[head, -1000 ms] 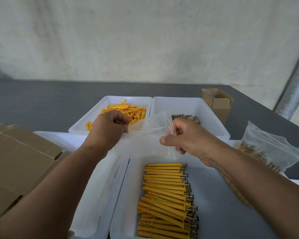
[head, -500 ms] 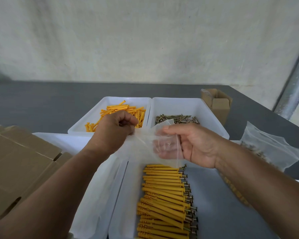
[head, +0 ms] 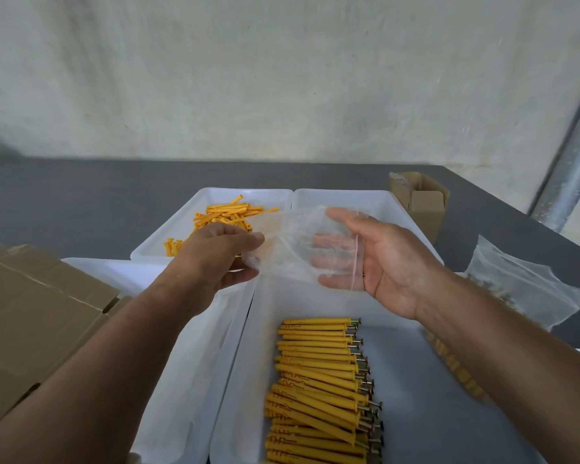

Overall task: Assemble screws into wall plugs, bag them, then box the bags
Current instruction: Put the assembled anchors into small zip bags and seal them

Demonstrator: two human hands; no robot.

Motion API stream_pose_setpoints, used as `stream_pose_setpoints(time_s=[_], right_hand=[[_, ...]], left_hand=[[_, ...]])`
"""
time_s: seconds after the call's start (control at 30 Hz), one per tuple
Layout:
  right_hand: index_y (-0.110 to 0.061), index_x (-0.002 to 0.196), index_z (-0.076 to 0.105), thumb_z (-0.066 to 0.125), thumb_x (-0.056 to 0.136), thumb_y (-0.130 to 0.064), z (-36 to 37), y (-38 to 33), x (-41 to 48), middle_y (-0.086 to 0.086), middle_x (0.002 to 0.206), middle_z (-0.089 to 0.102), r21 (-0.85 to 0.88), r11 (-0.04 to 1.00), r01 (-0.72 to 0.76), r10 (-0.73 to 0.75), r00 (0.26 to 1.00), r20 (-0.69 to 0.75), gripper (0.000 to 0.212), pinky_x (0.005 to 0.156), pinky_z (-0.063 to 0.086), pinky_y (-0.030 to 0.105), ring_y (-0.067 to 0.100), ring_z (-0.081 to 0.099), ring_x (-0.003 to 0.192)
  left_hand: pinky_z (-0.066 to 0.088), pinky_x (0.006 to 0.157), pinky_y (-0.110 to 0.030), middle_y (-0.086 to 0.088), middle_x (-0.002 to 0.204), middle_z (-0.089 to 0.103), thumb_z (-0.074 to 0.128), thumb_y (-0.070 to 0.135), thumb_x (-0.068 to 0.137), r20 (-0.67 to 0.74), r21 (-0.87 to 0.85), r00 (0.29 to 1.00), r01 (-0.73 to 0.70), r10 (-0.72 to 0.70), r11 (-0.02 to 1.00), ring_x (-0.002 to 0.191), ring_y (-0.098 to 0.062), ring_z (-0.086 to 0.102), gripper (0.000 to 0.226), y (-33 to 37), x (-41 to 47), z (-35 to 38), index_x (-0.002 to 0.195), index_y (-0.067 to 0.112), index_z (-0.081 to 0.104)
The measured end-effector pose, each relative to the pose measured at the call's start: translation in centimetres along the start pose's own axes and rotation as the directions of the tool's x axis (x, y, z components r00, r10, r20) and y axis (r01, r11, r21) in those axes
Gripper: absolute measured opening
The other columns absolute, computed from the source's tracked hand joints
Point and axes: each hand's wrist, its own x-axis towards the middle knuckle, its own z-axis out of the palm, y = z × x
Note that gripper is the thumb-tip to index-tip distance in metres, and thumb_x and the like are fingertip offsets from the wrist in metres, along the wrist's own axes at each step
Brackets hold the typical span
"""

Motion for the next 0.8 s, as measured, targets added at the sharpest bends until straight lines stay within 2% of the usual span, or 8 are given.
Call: stream_pose_setpoints(time_s=[0.07, 0.2, 0.27, 0.37, 0.53, 0.6, 0.7, 0.8], right_hand=[[-0.030, 0.128, 0.059, 0.043, 0.104, -0.029, 0.0, 0.1, 0.0, 0.009, 0.113, 0.073, -0.013, 1.000, 0.002, -0.002, 1.000, 0.014, 0.029, 0.069, 0.062, 0.042, 0.034, 0.073, 0.094], [-0.033, 0.129, 0.056, 0.045, 0.103, -0.025, 0.0, 0.0, 0.0, 0.009, 0.110, 0.074, -0.012, 1.000, 0.015, -0.015, 1.000, 0.021, 0.029, 0.064, 0.062, 0.039, 0.037, 0.073, 0.088], [-0.034, 0.130, 0.055, 0.047, 0.102, -0.024, -0.1, -0.1, -0.1, 0.008, 0.108, 0.074, -0.028, 0.999, 0.016, -0.014, 0.999, 0.043, 0.031, 0.065, 0.062, 0.039, 0.037, 0.073, 0.086], [-0.035, 0.134, 0.050, 0.051, 0.100, -0.020, 0.0, 0.1, 0.0, 0.008, 0.107, 0.075, -0.095, 0.995, 0.020, -0.013, 0.997, 0.071, 0.037, 0.069, 0.062, 0.039, 0.036, 0.074, 0.086], [-0.037, 0.133, 0.048, 0.063, 0.093, -0.009, 0.3, 0.7, 0.2, 0.008, 0.104, 0.075, -0.220, 0.975, 0.030, -0.004, 0.993, 0.118, 0.051, 0.069, 0.061, 0.035, 0.032, 0.074, 0.088], [-0.028, 0.128, 0.055, 0.064, 0.092, -0.008, 0.2, 0.9, 0.2, 0.006, 0.099, 0.076, -0.321, 0.946, 0.038, 0.002, 0.992, 0.123, 0.042, 0.067, 0.061, 0.033, 0.027, 0.075, 0.087], [-0.014, 0.107, 0.069, 0.062, 0.095, -0.012, 0.2, 1.1, 0.0, 0.006, 0.093, 0.077, -0.437, 0.899, 0.018, 0.048, 0.989, 0.138, 0.014, 0.066, 0.060, 0.029, 0.023, 0.075, 0.086], [-0.007, 0.095, 0.070, 0.057, 0.097, -0.009, 0.3, 1.1, 0.0, 0.010, 0.090, 0.076, -0.391, 0.920, 0.040, 0.015, 0.990, 0.138, 0.013, 0.071, 0.060, 0.031, 0.024, 0.074, 0.087]], left_hand=[[0.058, 0.063, -0.030, -0.010, 0.080, 0.065, 0.069, 0.006, 0.085, 0.005, -0.018, 1.000, 0.003, -0.003, 1.000, 0.067, -0.018, 0.065, 0.014, 0.0, -0.1, 0.0, 0.097, 0.006, 0.060], [0.055, 0.058, -0.024, -0.011, 0.086, 0.064, 0.065, -0.005, 0.083, -0.004, 0.000, 1.000, 0.004, -0.004, 1.000, 0.074, -0.019, 0.063, 0.022, 0.0, 0.0, 0.0, 0.101, 0.008, 0.063], [0.054, 0.061, -0.026, -0.009, 0.084, 0.063, 0.064, -0.002, 0.084, -0.016, -0.028, 1.000, 0.009, -0.009, 1.000, 0.072, -0.019, 0.060, 0.019, 0.1, 0.0, 0.0, 0.098, 0.010, 0.065], [0.054, 0.069, -0.029, -0.002, 0.081, 0.067, 0.066, 0.014, 0.086, -0.023, -0.095, 1.000, -0.017, 0.015, 0.995, 0.072, -0.018, 0.062, 0.003, 0.2, 0.0, 0.0, 0.088, 0.016, 0.068], [0.054, 0.060, -0.025, -0.003, 0.078, 0.063, 0.065, 0.012, 0.088, -0.053, -0.022, 0.990, -0.129, 0.128, 0.991, 0.066, -0.015, 0.061, 0.011, 0.0, 0.0, -0.1, 0.079, 0.016, 0.061], [0.052, 0.055, -0.024, -0.002, 0.075, 0.061, 0.062, 0.013, 0.090, -0.100, -0.031, 0.985, -0.143, 0.139, 0.989, 0.063, -0.014, 0.058, 0.014, 0.0, 0.1, -0.2, 0.077, 0.016, 0.060], [0.051, 0.056, -0.025, -0.001, 0.075, 0.059, 0.061, 0.019, 0.092, -0.179, -0.046, 0.974, -0.149, 0.139, 0.988, 0.064, -0.015, 0.055, 0.015, 0.0, 0.4, -0.4, 0.077, 0.019, 0.059], [0.050, 0.049, -0.021, -0.001, 0.078, 0.060, 0.061, 0.022, 0.093, -0.195, -0.050, 0.972, -0.141, 0.128, 0.989, 0.063, -0.013, 0.056, 0.012, -0.1, 0.5, -0.4, 0.081, 0.019, 0.061]])
